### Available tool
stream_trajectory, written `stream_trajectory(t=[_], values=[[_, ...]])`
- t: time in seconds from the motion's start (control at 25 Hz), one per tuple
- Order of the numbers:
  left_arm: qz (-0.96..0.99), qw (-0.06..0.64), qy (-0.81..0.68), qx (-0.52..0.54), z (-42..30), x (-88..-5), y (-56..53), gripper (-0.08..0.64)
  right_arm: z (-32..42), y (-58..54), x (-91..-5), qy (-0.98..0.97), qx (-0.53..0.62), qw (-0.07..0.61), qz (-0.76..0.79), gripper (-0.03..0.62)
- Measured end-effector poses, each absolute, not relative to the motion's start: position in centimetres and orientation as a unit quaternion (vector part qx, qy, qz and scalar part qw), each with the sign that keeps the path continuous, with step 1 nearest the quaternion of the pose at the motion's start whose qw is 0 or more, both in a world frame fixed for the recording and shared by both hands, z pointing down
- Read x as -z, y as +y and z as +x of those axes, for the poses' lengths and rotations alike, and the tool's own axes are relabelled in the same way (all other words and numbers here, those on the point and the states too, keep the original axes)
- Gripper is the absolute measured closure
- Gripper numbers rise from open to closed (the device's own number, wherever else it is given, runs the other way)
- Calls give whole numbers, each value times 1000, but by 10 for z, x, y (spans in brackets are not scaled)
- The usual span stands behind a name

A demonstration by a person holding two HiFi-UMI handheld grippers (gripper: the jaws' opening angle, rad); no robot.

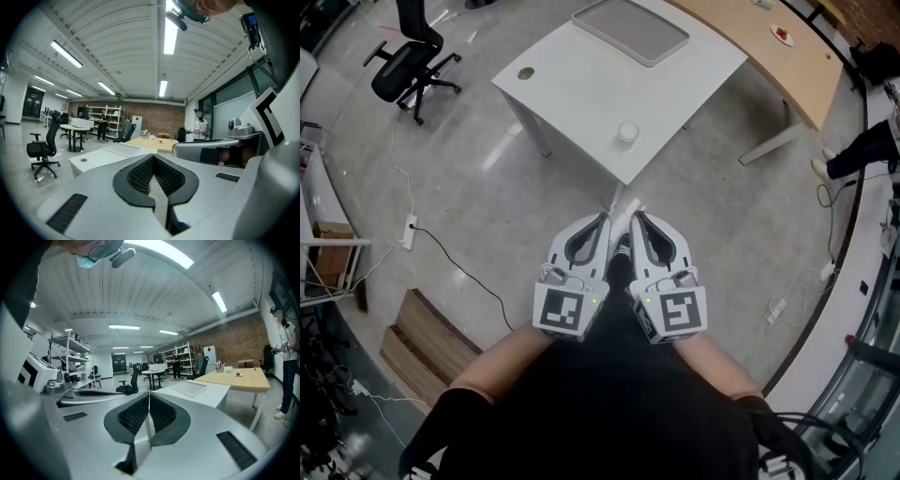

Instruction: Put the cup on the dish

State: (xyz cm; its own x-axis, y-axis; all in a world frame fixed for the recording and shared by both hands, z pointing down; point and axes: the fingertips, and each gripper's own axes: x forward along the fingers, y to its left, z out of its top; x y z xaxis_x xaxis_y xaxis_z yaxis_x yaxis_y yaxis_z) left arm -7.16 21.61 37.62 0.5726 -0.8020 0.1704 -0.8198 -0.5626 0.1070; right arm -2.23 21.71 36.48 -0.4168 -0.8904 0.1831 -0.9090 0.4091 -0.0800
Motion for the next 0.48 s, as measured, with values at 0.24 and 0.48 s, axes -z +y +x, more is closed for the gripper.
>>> stream_trajectory(t=[0.24,0.48], values=[[875,103,-468,-69,-52,-393,159,555,4,160,-381,-836,-101,67,535,578],[870,111,-472,-91,-36,-409,106,555,21,103,-393,-841,-110,76,525,578]])
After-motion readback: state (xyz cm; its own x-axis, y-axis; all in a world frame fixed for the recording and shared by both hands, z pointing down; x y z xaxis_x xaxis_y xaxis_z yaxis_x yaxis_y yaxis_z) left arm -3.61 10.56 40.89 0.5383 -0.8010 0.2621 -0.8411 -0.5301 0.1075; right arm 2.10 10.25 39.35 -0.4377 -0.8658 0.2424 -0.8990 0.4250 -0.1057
